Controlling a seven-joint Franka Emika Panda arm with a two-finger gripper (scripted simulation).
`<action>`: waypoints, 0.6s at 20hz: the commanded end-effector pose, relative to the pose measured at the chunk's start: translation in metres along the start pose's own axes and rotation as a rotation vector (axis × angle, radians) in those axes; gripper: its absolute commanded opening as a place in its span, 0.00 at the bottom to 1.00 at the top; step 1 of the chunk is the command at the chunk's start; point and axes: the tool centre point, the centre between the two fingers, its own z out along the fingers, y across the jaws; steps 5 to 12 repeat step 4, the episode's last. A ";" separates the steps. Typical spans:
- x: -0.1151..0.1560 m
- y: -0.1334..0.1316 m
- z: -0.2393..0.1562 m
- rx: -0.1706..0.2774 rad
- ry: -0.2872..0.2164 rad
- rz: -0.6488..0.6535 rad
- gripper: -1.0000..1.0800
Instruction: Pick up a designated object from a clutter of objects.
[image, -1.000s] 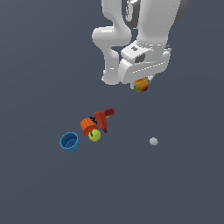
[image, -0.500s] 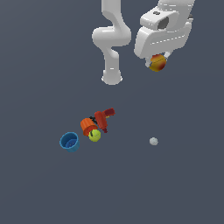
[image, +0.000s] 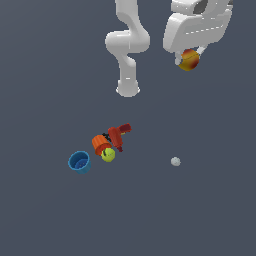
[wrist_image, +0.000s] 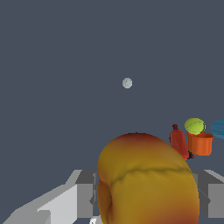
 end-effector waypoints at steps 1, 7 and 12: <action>0.001 -0.001 -0.001 0.000 0.000 0.001 0.00; 0.001 0.001 0.000 0.000 0.000 0.001 0.00; 0.001 0.001 0.000 0.000 0.000 0.001 0.00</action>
